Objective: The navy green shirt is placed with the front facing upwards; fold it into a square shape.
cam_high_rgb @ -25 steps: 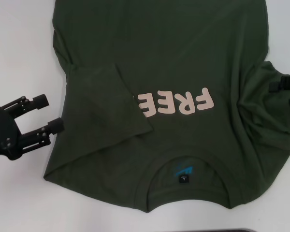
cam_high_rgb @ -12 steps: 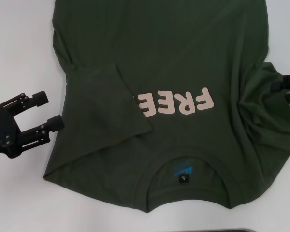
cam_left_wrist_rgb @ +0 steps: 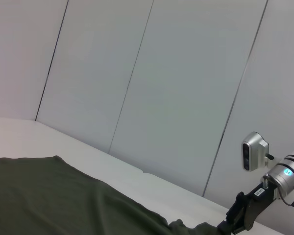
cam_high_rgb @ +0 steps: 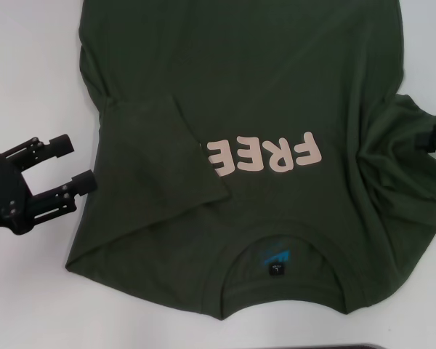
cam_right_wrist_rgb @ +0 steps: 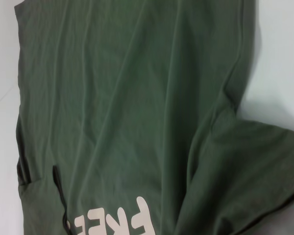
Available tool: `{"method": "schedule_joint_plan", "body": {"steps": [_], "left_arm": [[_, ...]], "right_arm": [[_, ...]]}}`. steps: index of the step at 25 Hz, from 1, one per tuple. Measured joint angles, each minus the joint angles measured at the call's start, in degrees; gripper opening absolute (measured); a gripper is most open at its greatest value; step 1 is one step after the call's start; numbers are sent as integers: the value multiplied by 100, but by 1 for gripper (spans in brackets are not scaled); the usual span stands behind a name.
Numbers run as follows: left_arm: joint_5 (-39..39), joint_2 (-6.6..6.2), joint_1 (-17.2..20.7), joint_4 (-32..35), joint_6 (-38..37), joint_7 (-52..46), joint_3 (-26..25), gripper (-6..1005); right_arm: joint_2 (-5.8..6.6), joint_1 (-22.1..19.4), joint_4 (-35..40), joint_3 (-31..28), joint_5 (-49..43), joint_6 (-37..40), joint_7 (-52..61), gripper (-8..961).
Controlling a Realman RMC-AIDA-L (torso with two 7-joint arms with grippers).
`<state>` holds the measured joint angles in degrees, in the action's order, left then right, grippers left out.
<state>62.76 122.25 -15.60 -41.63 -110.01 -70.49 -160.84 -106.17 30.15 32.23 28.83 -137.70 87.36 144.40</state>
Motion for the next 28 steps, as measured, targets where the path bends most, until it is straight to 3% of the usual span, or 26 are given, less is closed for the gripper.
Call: {"method": "schedule_joint_plan", "body": {"steps": [3,5,17,28], "left_arm": [[0,0,-4,-2,5,-3,0,782],[0,0,-4,-2,4,-9,0,782],[-1,0,-5,-3,-3,-26,0,782],[3,0,-4,3,12,-26,0,782]], "right_arm": [[11,0,-1,6,-2,-6,1,252],[20,0,3,8,-2,-8,2,26],[105,-31,27,4,-12,29,-31,12],[319,-226,568,-461,81,649,45,13]]}}
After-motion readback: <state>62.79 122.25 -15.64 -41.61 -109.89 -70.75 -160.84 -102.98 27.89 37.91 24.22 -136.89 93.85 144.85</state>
